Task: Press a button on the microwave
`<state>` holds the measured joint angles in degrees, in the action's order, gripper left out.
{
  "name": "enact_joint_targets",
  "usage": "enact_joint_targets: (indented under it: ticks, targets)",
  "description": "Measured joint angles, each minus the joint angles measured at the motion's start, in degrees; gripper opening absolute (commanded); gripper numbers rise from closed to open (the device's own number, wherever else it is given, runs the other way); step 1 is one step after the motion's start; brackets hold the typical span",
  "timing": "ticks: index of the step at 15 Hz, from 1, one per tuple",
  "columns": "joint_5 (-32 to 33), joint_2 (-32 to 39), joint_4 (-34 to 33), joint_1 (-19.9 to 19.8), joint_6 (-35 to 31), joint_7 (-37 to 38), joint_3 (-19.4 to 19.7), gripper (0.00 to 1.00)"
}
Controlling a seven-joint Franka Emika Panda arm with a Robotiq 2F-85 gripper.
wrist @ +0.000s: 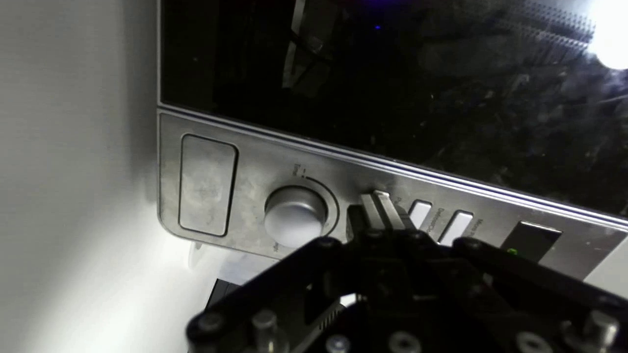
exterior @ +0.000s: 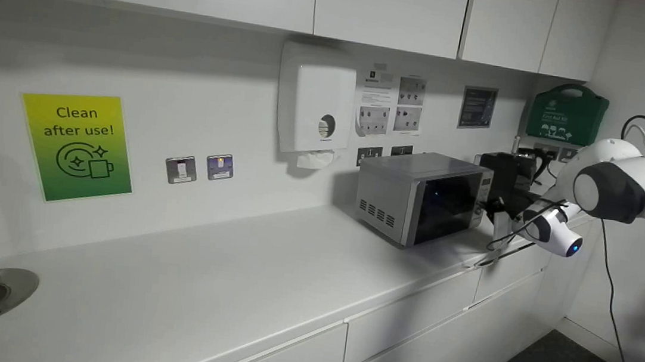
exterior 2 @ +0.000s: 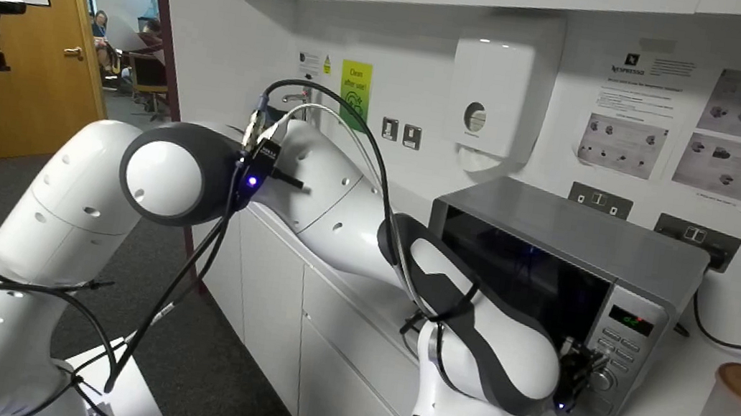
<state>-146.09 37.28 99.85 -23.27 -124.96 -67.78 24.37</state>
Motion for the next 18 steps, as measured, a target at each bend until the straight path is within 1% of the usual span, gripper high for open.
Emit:
enact_joint_targets:
  ticks: [3,14,16,18]
  targets:
    - [0.0,0.3,-0.6,0.0,-1.2,0.0,0.0,0.0]
    - [0.9,0.9,-0.8,0.0,-0.9,0.0,0.0,0.0]
    - [2.2,0.6,0.2,-0.2,1.2,0.0,0.5,0.0]
    - [5.6,-1.2,3.5,-0.8,5.4,0.0,1.6,0.0]
